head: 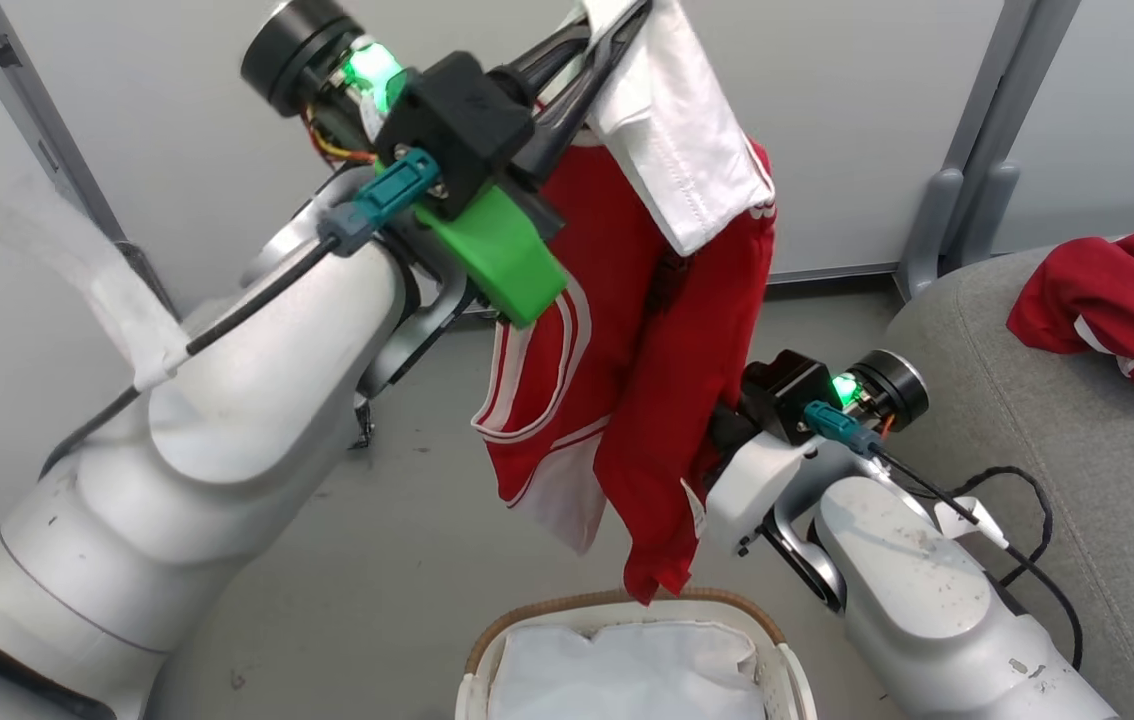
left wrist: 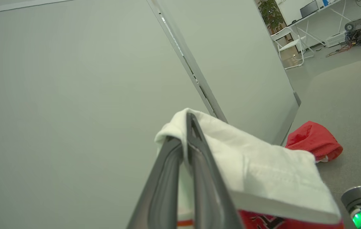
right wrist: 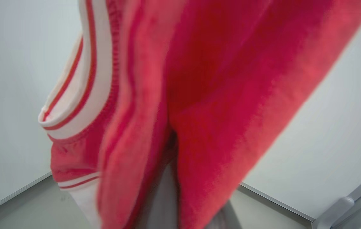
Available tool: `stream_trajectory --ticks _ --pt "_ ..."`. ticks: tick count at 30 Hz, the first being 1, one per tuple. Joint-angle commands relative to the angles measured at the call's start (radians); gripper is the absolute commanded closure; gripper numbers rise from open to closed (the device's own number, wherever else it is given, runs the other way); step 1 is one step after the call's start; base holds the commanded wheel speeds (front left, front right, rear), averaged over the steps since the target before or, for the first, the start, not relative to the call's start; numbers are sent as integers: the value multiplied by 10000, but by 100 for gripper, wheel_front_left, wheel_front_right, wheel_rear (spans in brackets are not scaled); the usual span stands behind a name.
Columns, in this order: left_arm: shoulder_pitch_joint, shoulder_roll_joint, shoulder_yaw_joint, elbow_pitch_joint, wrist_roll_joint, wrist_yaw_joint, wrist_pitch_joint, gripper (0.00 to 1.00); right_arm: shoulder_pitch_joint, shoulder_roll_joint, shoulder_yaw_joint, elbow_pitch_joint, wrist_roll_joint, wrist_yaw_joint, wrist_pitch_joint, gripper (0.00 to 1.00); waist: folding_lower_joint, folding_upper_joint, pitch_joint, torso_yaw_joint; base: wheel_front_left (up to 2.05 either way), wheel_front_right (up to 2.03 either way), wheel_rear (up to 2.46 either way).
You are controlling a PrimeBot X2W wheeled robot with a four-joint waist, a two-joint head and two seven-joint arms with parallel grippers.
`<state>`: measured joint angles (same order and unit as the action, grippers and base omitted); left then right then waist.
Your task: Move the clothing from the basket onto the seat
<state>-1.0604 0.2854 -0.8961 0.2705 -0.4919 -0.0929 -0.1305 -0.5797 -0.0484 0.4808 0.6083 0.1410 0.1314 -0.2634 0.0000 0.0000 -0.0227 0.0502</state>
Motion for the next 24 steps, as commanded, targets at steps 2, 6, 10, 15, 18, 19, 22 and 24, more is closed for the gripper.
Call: stream_trajectory --ticks 2,6,10,15,18,19,22,24 --pt "571 147 165 154 -290 194 -169 100 115 -37 -263 -72 -97 -13 -19 100 0 0 9 -19 0 0 0" --pt "1408 220 290 403 -649 361 -517 62 195 -39 -891 -183 -280 -14 -19 100 0 0 13 -4 0 0 0" --pt "2368 249 365 771 -1032 456 -907 0 394 -34 -1553 -340 -496 -14 -19 100 0 0 6 20 0 0 0" --pt "3420 80 472 1168 -1114 615 -1259 0 486 -34 -2213 -500 -783 -13 -21 100 0 0 -18 26 0 0 0" --pt "4119 -150 588 1341 -1157 697 -1339 0 624 -36 -2544 -610 -931 -13 -19 100 0 0 -42 45 0 0 0" --pt "4345 -222 624 1399 -1123 695 -1353 0 640 -37 -2668 -648 -982 -13 -19 100 0 0 -49 53 0 0 0" --pt "4944 -416 833 1393 -966 621 -1354 0 691 -33 -2916 -741 -1086 -13 -21 100 0 0 -58 67 0 0 0" --pt "5361 -533 958 1408 -821 555 -1354 0 775 -39 -3054 -776 -1160 -14 -21 100 0 0 -63 69 0 0 0"
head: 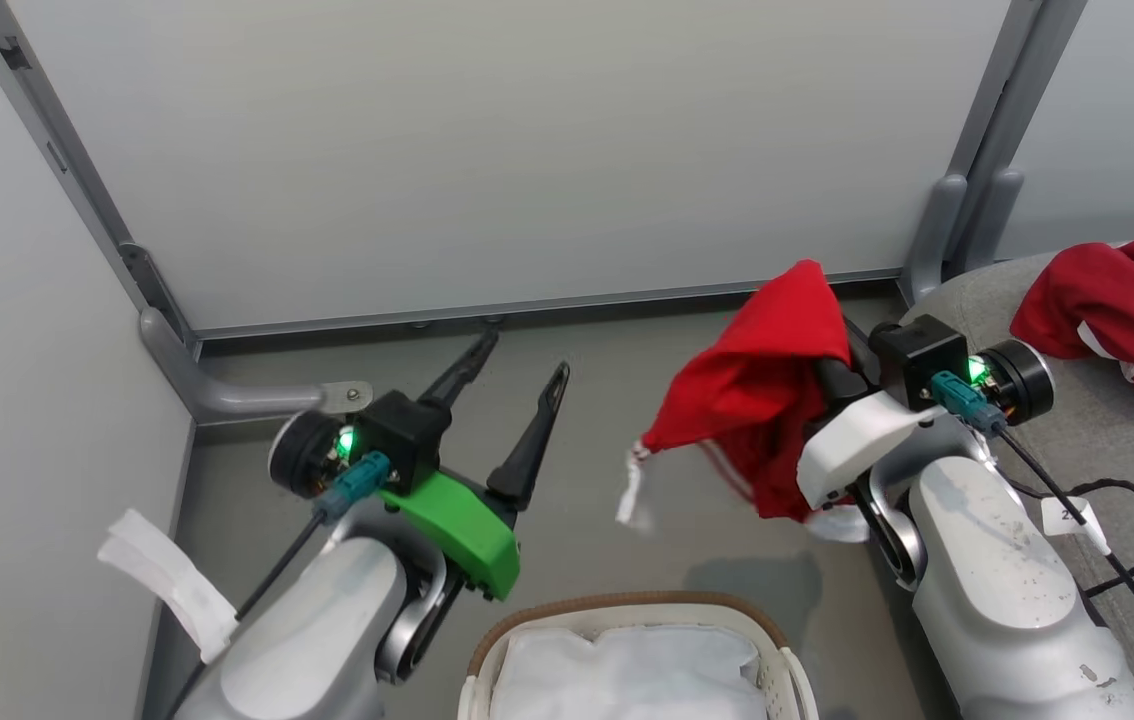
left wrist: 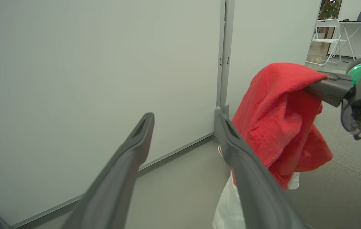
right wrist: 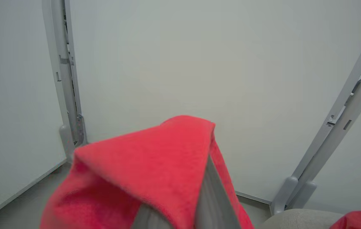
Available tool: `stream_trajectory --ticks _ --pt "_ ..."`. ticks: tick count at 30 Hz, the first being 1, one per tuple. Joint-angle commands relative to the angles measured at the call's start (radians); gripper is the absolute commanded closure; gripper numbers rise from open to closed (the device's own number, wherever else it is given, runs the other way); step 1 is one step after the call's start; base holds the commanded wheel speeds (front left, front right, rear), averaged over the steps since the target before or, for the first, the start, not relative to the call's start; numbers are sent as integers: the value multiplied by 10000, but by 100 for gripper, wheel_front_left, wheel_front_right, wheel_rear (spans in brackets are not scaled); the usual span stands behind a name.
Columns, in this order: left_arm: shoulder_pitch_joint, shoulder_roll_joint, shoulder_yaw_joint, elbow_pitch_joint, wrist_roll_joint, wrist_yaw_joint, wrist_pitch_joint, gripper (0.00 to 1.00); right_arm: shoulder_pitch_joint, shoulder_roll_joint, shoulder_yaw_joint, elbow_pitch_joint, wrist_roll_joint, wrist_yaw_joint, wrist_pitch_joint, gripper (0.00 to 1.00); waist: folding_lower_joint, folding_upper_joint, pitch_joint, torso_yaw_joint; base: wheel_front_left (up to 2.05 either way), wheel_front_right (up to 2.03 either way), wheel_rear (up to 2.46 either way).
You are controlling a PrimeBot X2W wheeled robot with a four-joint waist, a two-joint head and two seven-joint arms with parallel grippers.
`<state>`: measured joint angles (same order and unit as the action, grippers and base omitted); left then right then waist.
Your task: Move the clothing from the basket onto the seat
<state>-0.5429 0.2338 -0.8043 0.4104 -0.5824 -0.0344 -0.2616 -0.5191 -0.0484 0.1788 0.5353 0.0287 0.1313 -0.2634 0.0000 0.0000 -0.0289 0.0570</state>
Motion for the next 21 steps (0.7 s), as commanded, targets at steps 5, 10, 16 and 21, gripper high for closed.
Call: stream_trajectory --ticks 5,10,16,21 --pt "1002 -297 459 65 383 -215 -40 0 309 -37 -278 -127 -152 -11 -21 100 0 0 -6 -21 0 0 0" --pt "1614 -607 783 141 636 -449 -40 0 421 -37 -374 -131 -219 -11 -21 100 0 0 -3 -87 0 0 0" --pt "2079 -989 1196 86 928 -623 -41 0 400 -39 -503 -135 -330 -12 -21 100 0 0 56 -337 0 0 0" --pt "2347 -1233 1473 -44 1209 -751 -40 0 391 -50 -589 -173 -531 -12 -21 100 0 0 179 -942 0 0 0"
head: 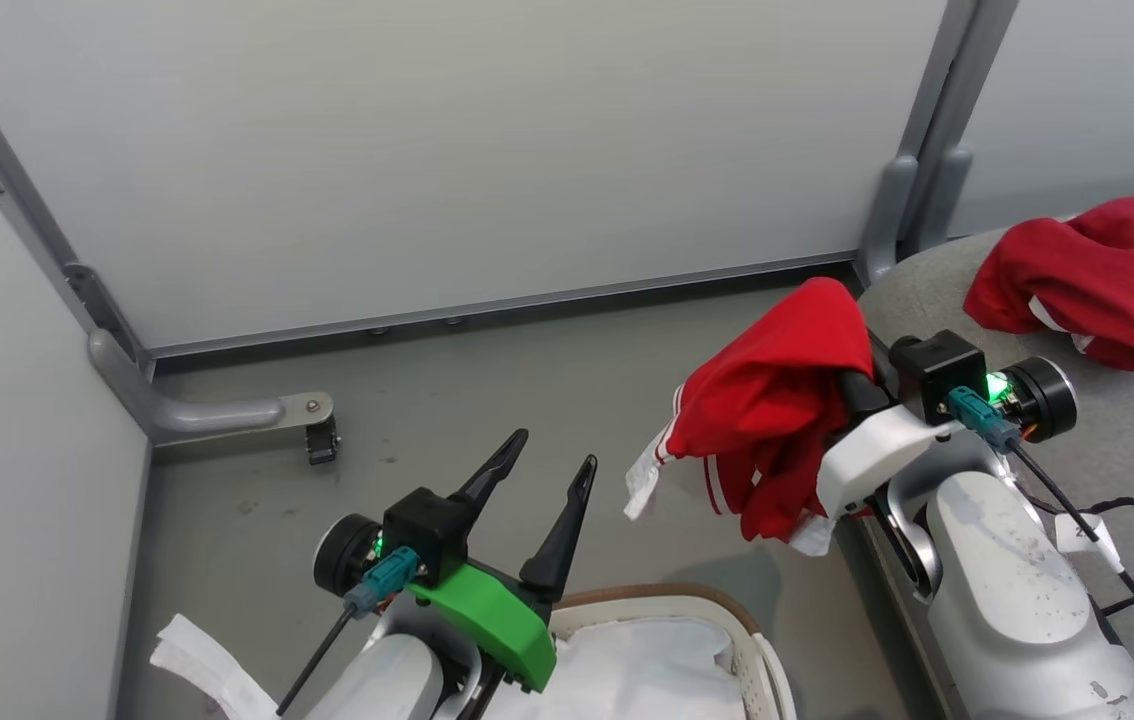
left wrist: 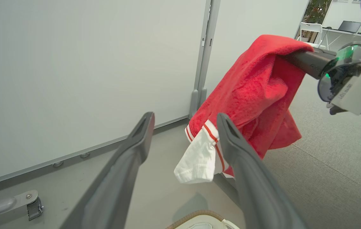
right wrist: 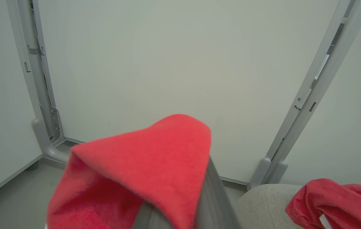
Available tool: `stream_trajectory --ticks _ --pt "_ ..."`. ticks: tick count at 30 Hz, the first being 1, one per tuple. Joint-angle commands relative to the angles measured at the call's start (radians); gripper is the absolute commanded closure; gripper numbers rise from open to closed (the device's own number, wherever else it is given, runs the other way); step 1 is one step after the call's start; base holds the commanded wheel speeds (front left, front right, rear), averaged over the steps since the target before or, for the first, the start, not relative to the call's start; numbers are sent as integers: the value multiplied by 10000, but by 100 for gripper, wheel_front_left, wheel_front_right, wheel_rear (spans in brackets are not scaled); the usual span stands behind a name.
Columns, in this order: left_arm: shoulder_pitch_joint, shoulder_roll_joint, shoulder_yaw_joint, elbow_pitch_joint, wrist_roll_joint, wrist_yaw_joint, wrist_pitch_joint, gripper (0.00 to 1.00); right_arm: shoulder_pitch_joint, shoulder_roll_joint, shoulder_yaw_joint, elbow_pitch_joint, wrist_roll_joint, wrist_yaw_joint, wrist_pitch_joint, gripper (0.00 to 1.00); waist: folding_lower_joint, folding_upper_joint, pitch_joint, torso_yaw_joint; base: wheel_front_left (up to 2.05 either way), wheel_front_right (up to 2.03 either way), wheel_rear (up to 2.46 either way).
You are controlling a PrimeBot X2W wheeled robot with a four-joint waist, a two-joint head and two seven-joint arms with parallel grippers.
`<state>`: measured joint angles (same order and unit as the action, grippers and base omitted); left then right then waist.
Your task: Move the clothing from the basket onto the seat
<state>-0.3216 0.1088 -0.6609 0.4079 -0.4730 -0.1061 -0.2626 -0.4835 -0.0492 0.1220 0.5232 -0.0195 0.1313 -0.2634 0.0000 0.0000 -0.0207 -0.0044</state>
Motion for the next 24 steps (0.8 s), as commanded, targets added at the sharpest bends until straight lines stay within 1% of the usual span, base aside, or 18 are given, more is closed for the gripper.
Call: stream_trajectory --ticks 1,6,10,14,19,24 --pt "163 -17 84 -40 171 -58 -30 0 13 -45 1 -59 -78 -11 -21 100 0 0 142 -496 0 0 0" --pt "308 -215 350 -152 353 -130 -18 0 -98 -148 24 -148 -151 -12 -21 100 0 0 512 -1550 0 0 0" --pt "81 -336 450 -241 601 -174 -18 0 -251 -247 -57 -261 -155 -12 -21 100 0 0 1008 -2386 0 0 0" --pt "-184 -393 554 -251 818 -214 -18 0 -332 -291 -188 -369 -133 -12 -21 100 0 0 1426 -3083 0 0 0" --pt "-422 -410 637 -167 967 -233 -19 0 -342 -281 -364 -525 -101 -12 -21 100 0 0 1775 -3698 0 0 0" --pt "-535 -377 653 -95 1110 -248 -19 0 -295 -217 -497 -665 -74 -11 -21 100 0 0 1981 -4025 0 0 0"
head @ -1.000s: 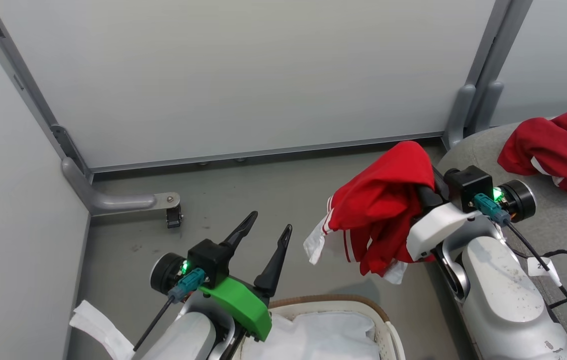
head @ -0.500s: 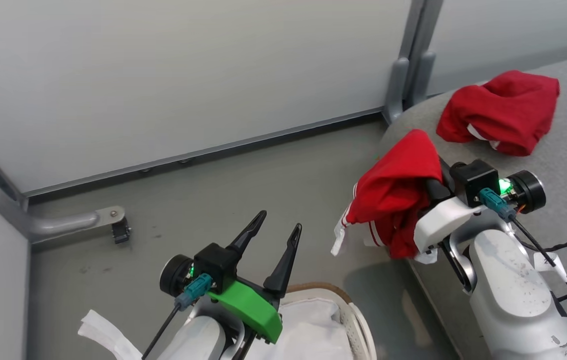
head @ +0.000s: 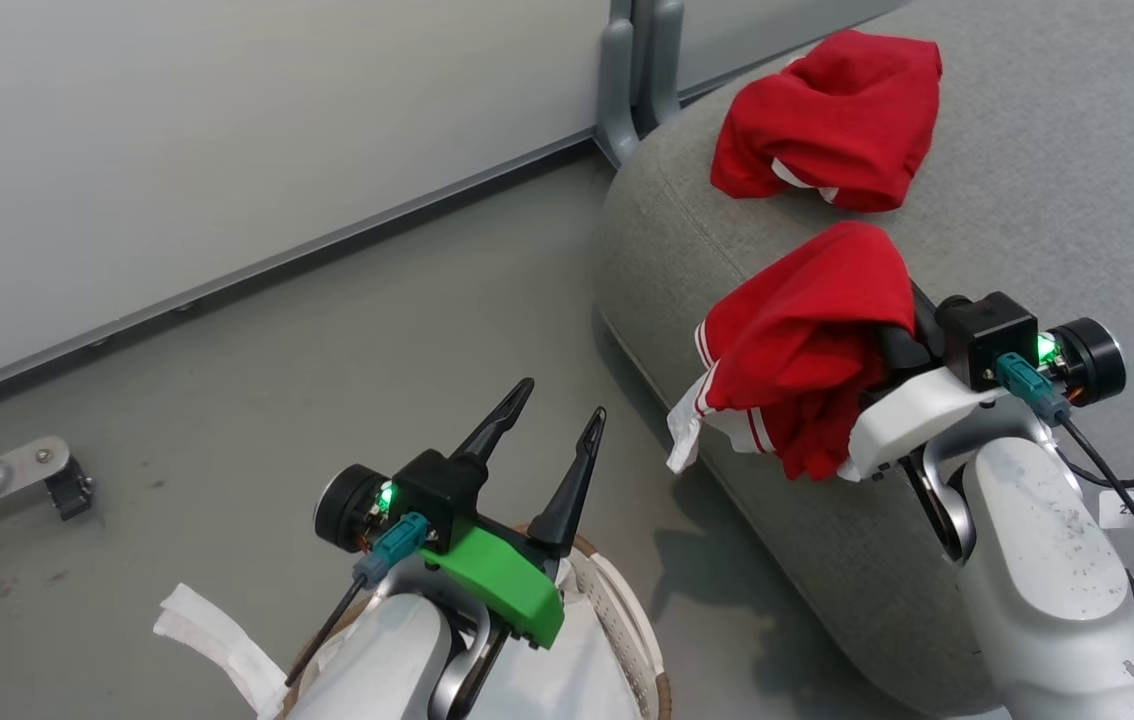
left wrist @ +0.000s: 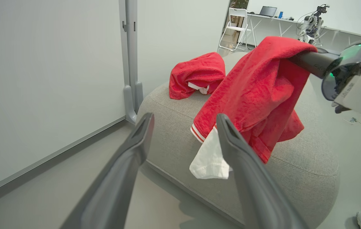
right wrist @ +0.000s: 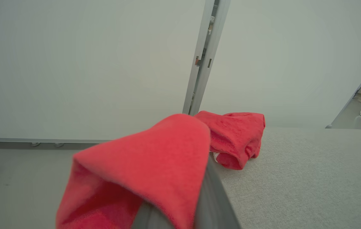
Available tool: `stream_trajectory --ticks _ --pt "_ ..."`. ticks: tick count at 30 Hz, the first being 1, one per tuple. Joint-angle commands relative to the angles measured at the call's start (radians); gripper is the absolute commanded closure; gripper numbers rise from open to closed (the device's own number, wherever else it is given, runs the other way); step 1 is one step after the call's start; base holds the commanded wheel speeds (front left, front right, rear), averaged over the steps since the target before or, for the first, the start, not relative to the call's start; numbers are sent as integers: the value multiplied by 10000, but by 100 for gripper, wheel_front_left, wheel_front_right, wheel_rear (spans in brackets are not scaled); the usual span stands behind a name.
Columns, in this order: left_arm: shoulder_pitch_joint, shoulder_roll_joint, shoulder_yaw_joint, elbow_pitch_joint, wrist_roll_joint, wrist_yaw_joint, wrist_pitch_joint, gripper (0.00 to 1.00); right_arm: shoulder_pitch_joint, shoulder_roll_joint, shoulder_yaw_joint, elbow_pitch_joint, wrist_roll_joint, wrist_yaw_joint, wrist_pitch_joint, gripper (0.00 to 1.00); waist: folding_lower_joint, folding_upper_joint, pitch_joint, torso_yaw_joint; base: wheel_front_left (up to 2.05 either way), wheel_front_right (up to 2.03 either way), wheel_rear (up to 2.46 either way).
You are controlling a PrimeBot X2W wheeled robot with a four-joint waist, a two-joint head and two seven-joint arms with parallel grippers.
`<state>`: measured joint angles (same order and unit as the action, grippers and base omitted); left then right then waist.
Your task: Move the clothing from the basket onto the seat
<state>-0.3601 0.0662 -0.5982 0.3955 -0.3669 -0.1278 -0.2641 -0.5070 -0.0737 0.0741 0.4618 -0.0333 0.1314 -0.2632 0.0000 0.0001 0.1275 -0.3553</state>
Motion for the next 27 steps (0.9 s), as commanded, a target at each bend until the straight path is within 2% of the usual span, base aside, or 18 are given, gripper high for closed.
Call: stream_trajectory --ticks 1,8,14,20,27 --pt "-172 64 25 44 80 -31 -3 0 -46 46 -38 -83 71 -13 -23 100 0 -1 539 -562 0 0 0" --pt "-285 177 -122 30 79 -34 -3 0 -148 78 -178 -191 89 -14 -23 100 0 -1 806 -606 0 0 0" --pt "-332 328 -10 23 54 -35 -3 0 -1010 -128 -653 -526 -54 -14 -23 100 0 -1 1183 -482 0 0 0" --pt "-480 390 99 -67 158 -36 -4 0 -2863 -1059 -1159 -860 -297 -14 -24 100 0 -1 1743 -169 0 0 0" --pt "-788 495 251 -208 335 -36 -4 0 -5705 -2907 -1719 -286 -739 -14 -21 100 0 -1 2503 441 0 0 0"
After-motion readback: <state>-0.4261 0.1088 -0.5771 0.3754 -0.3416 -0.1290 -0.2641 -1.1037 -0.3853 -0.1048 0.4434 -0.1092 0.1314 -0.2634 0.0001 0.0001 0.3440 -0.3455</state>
